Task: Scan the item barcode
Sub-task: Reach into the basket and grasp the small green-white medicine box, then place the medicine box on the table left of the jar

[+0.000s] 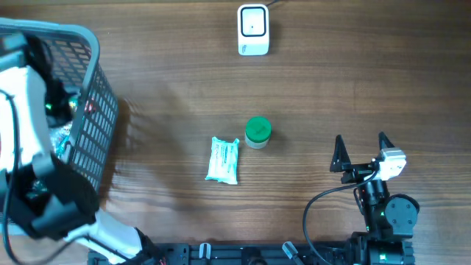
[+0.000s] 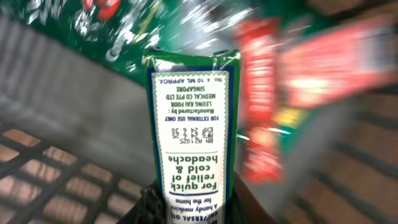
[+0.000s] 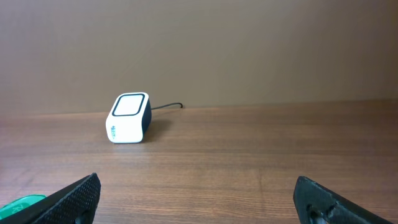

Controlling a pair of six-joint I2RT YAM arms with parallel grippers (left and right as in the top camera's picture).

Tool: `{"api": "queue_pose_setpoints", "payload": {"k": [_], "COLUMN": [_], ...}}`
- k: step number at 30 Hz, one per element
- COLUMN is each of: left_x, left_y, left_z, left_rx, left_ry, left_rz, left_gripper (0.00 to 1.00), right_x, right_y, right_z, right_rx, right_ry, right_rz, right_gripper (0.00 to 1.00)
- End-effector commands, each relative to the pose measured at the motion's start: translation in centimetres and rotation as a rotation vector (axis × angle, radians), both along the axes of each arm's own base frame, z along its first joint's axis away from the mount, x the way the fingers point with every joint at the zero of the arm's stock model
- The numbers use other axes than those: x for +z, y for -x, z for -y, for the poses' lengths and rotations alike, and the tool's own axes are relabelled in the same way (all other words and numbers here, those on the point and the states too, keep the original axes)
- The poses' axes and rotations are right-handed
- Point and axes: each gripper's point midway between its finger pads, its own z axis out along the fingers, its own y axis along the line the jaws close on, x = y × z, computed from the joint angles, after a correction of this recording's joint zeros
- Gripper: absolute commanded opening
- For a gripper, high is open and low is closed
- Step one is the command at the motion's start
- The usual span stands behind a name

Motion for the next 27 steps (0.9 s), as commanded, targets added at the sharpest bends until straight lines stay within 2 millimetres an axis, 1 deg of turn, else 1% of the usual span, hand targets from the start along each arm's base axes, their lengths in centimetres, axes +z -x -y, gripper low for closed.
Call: {"api": "queue_pose_setpoints", "payload": {"k": [1, 3, 6, 7, 9, 10, 12, 13, 14, 15, 18, 20, 22, 26, 27], "left_x": [9.2, 12.6, 15.7, 16.7, 18.2, 19.0, 19.7, 19.9, 19.9, 19.7, 18.4, 17.3, 15.5, 12.4, 11.3], "left_y": [0.9, 2.0, 3.2, 3.7, 4.1, 4.1, 3.8, 3.6, 3.3, 2.9, 2.1, 2.1, 2.3, 2.5, 2.5], "left_z": [-0.2, 0.7, 2.4, 3.3, 5.1, 6.4, 9.1, 10.0, 11.5, 13.7, 18.7, 20.8, 23.0, 25.6, 26.1], "left_rx": [-0.05, -0.058, -0.101, -0.116, -0.156, -0.203, -0.302, -0.346, -0.402, -0.499, -0.733, -0.813, -0.91, -1.041, -1.078], "left_ry": [-0.132, -0.148, -0.144, -0.132, -0.107, -0.09, -0.059, -0.051, -0.04, -0.027, -0.004, -0.02, -0.078, -0.169, -0.214], "left_rz": [0.157, 0.24, 0.349, 0.395, 0.466, 0.501, 0.537, 0.541, 0.538, 0.523, 0.451, 0.379, 0.259, 0.052, -0.033], "left_gripper": [0.22, 0.22, 0.23, 0.23, 0.23, 0.23, 0.22, 0.22, 0.22, 0.22, 0.22, 0.22, 0.22, 0.26, 0.27], "right_x": [0.1, 0.1, 0.1, 0.1, 0.1, 0.1, 0.1, 0.1, 0.1, 0.1, 0.1, 0.1, 0.1, 0.1, 0.1], "right_y": [0.0, 0.0, 0.0, 0.0, 0.0, 0.0, 0.0, 0.0, 0.0, 0.0, 0.0, 0.0, 0.0, 0.0, 0.0], "right_z": [0.0, 0.0, 0.0, 0.0, 0.0, 0.0, 0.0, 0.0, 0.0, 0.0, 0.0, 0.0, 0.0, 0.0, 0.0], "right_rx": [-0.003, -0.003, -0.003, -0.003, -0.003, -0.003, -0.003, -0.003, -0.003, -0.003, -0.003, -0.003, -0.003, -0.003, -0.003], "right_ry": [0.007, 0.007, 0.007, 0.007, 0.007, 0.007, 0.007, 0.007, 0.007, 0.007, 0.007, 0.007, 0.007, 0.007, 0.007], "right_rz": [0.008, 0.008, 0.008, 0.008, 0.008, 0.008, 0.008, 0.008, 0.008, 0.008, 0.008, 0.008, 0.008, 0.008, 0.008], "right_gripper": [1.0, 1.0, 1.0, 1.0, 1.0, 1.0, 1.0, 1.0, 1.0, 1.0, 1.0, 1.0, 1.0, 1.0, 1.0]}}
